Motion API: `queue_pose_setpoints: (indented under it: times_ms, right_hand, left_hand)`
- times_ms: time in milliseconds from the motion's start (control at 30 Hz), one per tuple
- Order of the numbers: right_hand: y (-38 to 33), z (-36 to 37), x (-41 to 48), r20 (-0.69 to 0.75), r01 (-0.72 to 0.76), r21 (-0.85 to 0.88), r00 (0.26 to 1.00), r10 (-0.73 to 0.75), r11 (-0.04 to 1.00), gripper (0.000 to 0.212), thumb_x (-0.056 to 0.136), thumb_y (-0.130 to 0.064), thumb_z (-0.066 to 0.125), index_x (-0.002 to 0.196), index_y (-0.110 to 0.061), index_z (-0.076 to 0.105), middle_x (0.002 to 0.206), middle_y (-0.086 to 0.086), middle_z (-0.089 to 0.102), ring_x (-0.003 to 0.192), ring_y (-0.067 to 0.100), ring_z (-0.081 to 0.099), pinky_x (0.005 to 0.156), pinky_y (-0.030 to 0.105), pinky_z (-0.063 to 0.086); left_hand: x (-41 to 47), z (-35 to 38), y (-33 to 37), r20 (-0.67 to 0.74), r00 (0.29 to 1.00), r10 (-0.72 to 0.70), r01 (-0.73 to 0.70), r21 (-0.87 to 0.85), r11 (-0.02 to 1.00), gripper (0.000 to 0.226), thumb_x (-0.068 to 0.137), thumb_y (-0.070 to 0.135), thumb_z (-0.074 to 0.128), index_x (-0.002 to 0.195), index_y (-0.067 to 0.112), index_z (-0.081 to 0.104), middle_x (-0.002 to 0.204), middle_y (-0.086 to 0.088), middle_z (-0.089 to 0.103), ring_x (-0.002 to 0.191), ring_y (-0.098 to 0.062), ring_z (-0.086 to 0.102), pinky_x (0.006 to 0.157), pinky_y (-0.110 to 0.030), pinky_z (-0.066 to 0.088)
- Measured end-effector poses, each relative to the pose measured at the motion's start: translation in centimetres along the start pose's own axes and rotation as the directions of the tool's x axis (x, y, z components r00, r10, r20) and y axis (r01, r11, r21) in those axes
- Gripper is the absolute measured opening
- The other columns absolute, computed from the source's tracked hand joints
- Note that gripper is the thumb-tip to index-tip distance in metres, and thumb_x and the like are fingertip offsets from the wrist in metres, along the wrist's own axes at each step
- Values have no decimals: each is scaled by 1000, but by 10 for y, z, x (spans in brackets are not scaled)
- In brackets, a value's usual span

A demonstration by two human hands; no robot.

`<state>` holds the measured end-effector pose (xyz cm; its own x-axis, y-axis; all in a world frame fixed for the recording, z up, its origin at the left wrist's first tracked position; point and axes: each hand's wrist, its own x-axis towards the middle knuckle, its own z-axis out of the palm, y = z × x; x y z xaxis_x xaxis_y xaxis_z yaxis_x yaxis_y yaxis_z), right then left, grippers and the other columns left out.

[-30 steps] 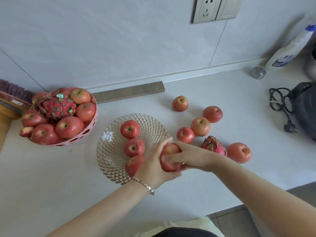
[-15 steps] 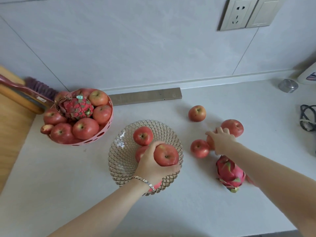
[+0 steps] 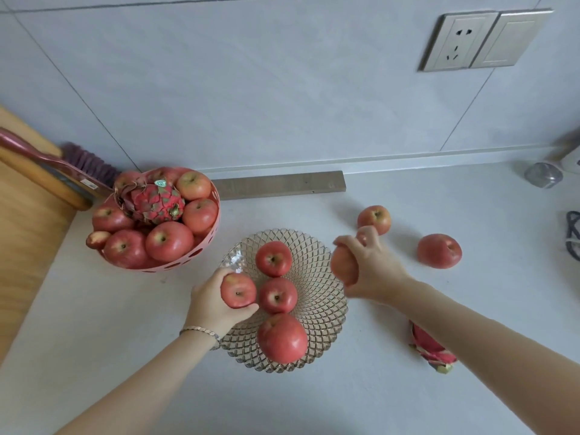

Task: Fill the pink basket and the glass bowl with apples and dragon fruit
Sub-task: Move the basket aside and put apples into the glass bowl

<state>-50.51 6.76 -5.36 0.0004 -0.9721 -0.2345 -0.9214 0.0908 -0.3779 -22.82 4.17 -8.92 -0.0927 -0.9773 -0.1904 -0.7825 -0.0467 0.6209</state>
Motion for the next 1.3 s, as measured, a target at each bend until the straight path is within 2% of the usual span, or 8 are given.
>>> queue_pose_setpoints:
  times_ms: [167, 367, 600, 800, 900, 1000, 1133, 1300]
  right_hand:
    - [-30, 32, -3, 222, 65, -139, 975, -33, 988, 87, 61, -26, 75, 135, -32, 30, 124, 7, 31, 111, 27, 44, 72, 32, 45]
    - [-44, 59, -7, 302, 150, -274, 951, -63, 950, 85, 63, -26, 76, 134, -20, 30, 127, 10, 35, 112, 30, 45, 80, 38, 48]
    - [-47, 66, -4, 336, 88, -204, 942, -15, 975, 93, 64, -36, 73, 140, -20, 22, 126, 9, 40, 115, 29, 47, 91, 38, 47]
    - [-40, 65, -4, 347, 79, -156, 938, -21, 985, 103, 66, -36, 74, 145, -29, 9, 133, 9, 40, 120, 29, 44, 93, 37, 45]
    - [-36, 69, -7, 317, 70, -117, 948, -29, 991, 102, 64, -34, 75, 144, -30, 12, 137, 7, 35, 122, 28, 44, 95, 37, 46]
    - [-36, 74, -10, 271, 48, -87, 962, -23, 995, 95, 66, -31, 74, 143, -29, 18, 139, 6, 31, 122, 29, 44, 98, 39, 44]
    - [-43, 82, -16, 221, -7, -92, 975, 27, 996, 93, 72, -20, 71, 145, -27, 14, 144, 12, 21, 125, 32, 39, 98, 40, 44]
    - [-49, 86, -23, 225, -60, -119, 971, 86, 991, 97, 75, -12, 70, 147, -24, 5, 147, 13, 18, 130, 33, 34, 104, 41, 37]
  left_hand:
    - [6, 2, -13, 222, 965, 136, -183, 204, 962, 74, 53, 30, 84, 119, 18, 52, 118, -3, 55, 112, -24, 51, 96, -33, 43]
    - [7, 2, -16, 435, 888, 153, -316, 332, 889, 81, 65, 29, 73, 137, 21, 36, 137, 0, 36, 125, -19, 39, 105, -29, 37]
    - [11, -2, -12, 479, 876, 49, -250, 366, 896, 79, 63, 37, 71, 133, 22, 38, 133, 0, 31, 115, -20, 47, 93, -33, 48]
    - [14, -2, -8, 511, 859, 36, -254, 363, 897, 74, 65, 40, 69, 131, 26, 39, 127, 0, 44, 118, -20, 47, 98, -32, 43]
    - [13, -2, -6, 534, 845, 4, -256, 399, 880, 68, 66, 39, 68, 126, 26, 40, 124, -4, 46, 114, -22, 47, 96, -32, 43]
    - [6, 7, -8, 572, 819, -33, -282, 453, 846, 81, 69, 39, 67, 136, 22, 26, 134, -10, 35, 122, -27, 40, 101, -36, 41]
    - [-7, 17, -12, 505, 863, 8, -332, 554, 763, 84, 76, 34, 62, 143, 18, 13, 152, -15, 7, 139, -33, 18, 112, -41, 28]
    - [-5, 16, -7, 499, 865, -47, -297, 586, 754, 86, 75, 40, 60, 144, 21, 12, 153, -12, 4, 142, -32, 9, 116, -45, 17]
